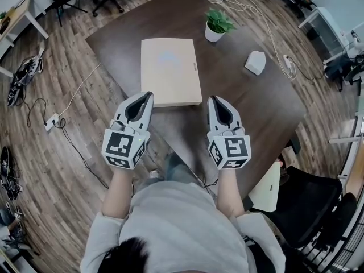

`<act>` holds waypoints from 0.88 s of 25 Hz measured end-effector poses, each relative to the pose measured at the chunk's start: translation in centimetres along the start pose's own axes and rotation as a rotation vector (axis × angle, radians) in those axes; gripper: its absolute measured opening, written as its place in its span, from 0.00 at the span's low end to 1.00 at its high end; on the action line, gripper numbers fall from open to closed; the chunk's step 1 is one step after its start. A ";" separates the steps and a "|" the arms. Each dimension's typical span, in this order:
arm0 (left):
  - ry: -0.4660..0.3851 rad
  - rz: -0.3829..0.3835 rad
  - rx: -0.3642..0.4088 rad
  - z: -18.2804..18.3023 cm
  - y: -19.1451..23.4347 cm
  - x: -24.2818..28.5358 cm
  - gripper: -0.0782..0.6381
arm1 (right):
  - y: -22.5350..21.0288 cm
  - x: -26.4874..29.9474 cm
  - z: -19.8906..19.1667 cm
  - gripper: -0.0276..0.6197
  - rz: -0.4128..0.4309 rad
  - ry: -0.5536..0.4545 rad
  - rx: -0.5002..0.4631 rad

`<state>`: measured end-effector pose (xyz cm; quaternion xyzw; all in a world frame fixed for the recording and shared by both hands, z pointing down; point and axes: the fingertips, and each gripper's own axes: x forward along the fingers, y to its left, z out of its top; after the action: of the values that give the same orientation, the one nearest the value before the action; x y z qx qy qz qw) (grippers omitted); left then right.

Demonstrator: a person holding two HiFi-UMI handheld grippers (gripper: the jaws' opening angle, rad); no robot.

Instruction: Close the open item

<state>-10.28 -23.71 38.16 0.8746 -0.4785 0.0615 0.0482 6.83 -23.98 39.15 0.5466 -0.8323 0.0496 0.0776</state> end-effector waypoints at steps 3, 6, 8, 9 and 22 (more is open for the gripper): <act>-0.049 0.024 -0.003 1.5 0.0 -2.0 0.12 | 0.7 -1.3 0.8 0.06 -0.006 -0.020 0.000; -0.094 0.042 -0.008 2.7 -0.1 -4.0 0.12 | 1.6 -2.7 1.6 0.06 -0.006 -0.043 -0.004; -0.119 0.053 -0.008 3.3 -0.1 -5.3 0.12 | 2.1 -3.6 2.1 0.06 -0.007 -0.058 -0.007; -0.128 0.057 -0.006 3.6 -0.2 -6.0 0.12 | 2.5 -4.1 2.4 0.06 -0.008 -0.066 -0.008; -0.235 0.114 0.005 6.6 -1.3 -13.2 0.12 | 5.5 -10.2 5.4 0.06 -0.030 -0.152 -0.030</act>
<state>-15.85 -12.97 29.57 0.8473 -0.5296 -0.0373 -0.0139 5.35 -13.48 32.00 0.5601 -0.8281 -0.0055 0.0232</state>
